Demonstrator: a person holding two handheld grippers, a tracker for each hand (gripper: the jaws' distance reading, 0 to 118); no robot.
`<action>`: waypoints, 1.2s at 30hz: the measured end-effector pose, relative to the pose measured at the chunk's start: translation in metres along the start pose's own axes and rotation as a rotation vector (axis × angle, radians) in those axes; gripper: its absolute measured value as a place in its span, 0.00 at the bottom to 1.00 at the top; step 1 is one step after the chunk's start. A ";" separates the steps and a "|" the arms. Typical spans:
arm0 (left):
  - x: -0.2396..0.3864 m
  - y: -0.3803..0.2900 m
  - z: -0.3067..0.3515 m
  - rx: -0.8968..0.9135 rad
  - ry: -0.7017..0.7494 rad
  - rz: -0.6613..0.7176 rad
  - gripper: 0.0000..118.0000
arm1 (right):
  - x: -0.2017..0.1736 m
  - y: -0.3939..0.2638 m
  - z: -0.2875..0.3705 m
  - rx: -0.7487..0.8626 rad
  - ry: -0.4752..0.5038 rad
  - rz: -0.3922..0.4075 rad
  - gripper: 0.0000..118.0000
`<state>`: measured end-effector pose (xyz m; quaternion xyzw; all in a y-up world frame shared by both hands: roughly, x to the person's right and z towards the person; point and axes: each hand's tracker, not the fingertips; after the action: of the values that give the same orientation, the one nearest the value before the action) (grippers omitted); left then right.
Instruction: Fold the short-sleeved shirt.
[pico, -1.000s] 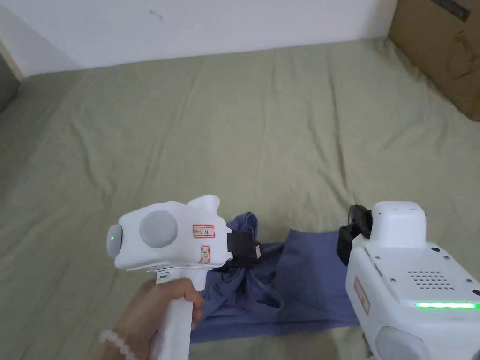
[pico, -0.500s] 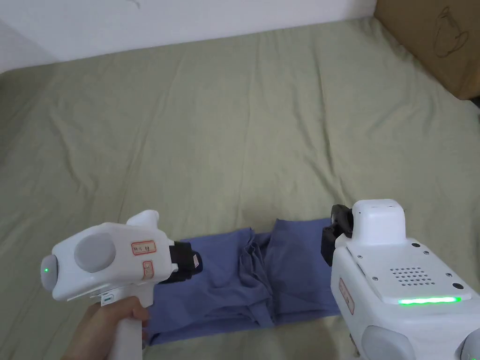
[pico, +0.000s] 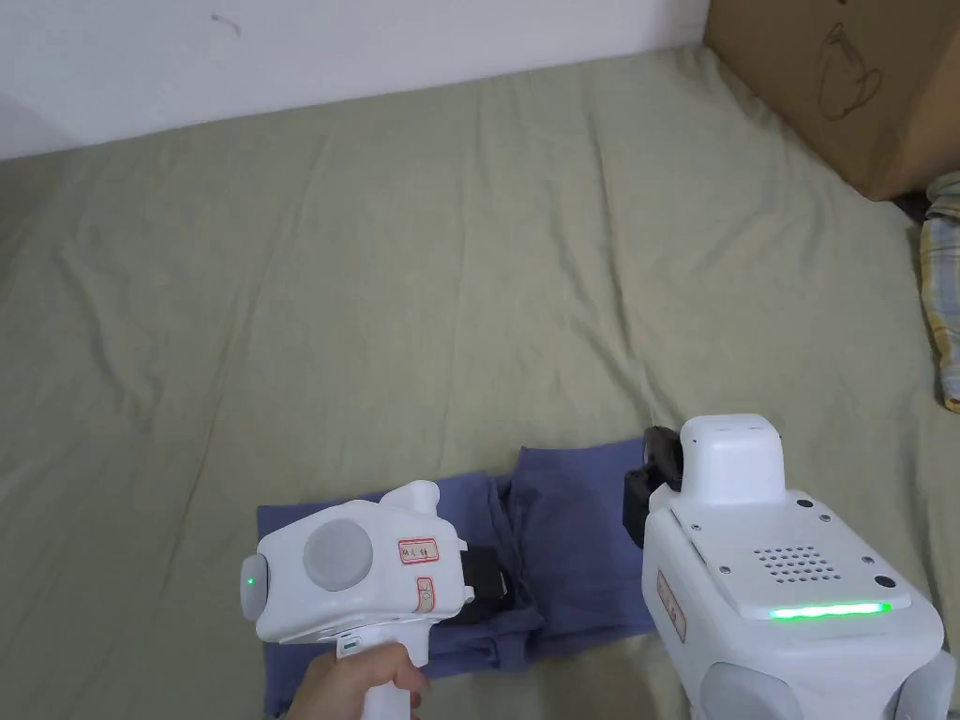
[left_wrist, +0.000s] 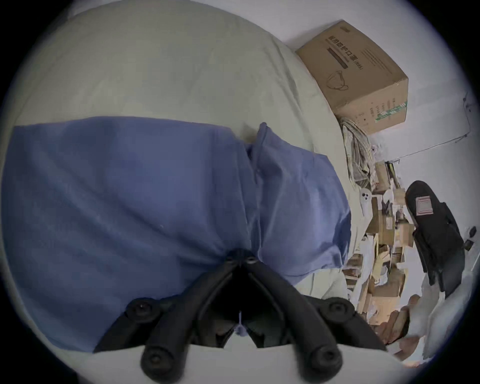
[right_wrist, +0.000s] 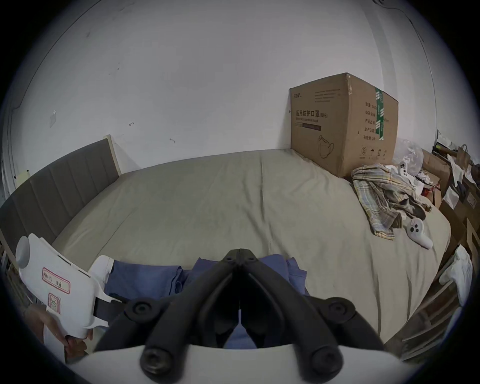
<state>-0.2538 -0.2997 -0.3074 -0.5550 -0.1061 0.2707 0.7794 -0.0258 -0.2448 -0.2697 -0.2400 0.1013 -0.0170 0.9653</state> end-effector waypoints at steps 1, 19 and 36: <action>0.002 0.001 0.002 0.005 -0.013 -0.008 0.00 | 0.002 0.000 0.000 0.000 -0.005 -0.006 0.01; -0.026 -0.011 0.105 0.163 -0.204 -0.079 0.00 | -0.002 0.016 0.015 0.047 -0.004 0.004 0.00; -0.196 -0.060 0.155 0.280 -0.282 0.259 0.66 | -0.057 0.018 0.008 0.006 0.054 0.103 0.01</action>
<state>-0.4702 -0.2945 -0.1691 -0.4073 -0.1031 0.4554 0.7849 -0.0807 -0.2207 -0.2602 -0.2311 0.1395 0.0261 0.9625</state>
